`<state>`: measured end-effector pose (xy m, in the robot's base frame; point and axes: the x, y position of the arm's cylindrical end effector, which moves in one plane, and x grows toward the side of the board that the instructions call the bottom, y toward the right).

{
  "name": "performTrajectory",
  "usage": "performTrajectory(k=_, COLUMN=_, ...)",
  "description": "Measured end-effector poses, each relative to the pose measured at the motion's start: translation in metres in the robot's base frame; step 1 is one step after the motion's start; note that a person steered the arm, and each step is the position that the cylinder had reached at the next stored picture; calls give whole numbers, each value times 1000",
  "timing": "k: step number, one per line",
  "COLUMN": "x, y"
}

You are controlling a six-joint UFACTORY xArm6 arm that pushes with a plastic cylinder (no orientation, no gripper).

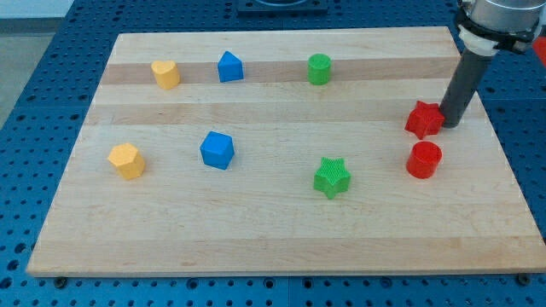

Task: Move the red star closer to the red circle

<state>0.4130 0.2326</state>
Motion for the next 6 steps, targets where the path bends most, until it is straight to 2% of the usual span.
performTrajectory(k=1, x=-4, y=4)
performTrajectory(k=2, x=-45, y=10)
performTrajectory(k=3, x=-51, y=6)
performTrajectory(k=6, x=-36, y=-6)
